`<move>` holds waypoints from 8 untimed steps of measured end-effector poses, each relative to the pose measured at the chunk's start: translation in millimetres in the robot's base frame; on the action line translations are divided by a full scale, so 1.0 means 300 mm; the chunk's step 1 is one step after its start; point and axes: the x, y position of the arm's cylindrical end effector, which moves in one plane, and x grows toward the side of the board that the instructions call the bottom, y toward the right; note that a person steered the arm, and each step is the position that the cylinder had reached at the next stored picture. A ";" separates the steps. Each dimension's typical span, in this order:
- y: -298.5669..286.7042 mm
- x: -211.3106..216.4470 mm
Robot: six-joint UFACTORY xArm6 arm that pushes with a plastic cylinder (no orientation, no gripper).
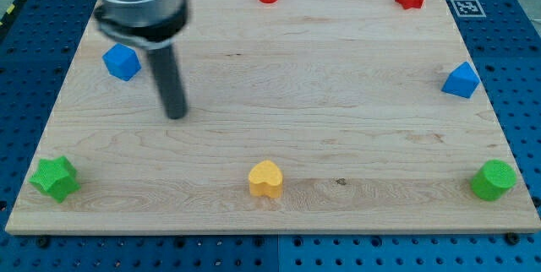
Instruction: Move the green star below the blue cube
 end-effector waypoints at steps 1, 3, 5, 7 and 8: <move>-0.308 0.003; -0.483 0.106; -0.483 0.164; -0.482 0.467; -0.462 0.467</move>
